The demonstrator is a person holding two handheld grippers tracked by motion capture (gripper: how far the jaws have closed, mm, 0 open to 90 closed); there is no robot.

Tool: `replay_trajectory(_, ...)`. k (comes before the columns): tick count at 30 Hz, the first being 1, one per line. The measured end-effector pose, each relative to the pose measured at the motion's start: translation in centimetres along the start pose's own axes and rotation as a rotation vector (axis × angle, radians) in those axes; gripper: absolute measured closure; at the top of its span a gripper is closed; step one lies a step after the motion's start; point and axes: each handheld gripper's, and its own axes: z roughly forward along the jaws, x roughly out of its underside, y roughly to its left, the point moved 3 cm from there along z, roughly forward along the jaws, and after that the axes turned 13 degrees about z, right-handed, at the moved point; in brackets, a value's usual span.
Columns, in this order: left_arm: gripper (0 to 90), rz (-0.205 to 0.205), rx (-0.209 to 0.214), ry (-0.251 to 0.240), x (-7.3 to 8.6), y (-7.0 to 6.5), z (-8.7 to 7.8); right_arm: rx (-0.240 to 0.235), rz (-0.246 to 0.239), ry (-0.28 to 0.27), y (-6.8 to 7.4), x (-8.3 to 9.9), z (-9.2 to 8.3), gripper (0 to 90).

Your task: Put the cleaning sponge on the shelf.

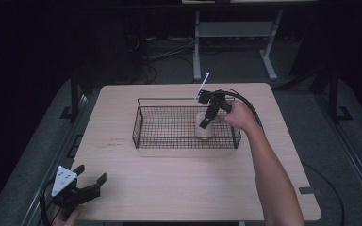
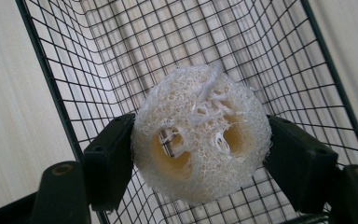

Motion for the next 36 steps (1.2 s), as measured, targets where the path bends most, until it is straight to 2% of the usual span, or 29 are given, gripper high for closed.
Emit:
replay_trajectory(13, 13.8, 0.001, -0.002, 0.004, 0.1, 0.0, 0.1, -0.01, 0.003, 0.02, -0.2, -0.1, 1.7, 26.9)
replay_trajectory(20, 13.8, 0.002, -0.001, 0.004, 0.1, 0.0, 0.0, -0.016, 0.012, 0.02, -0.1, 0.1, 2.0, 25.0)
replay_trajectory(36, 13.8, 0.002, -0.002, 0.0, 0.0, 0.0, -0.1, 0.003, 0.009, -0.006, 0.4, 0.3, 0.5, 18.6)
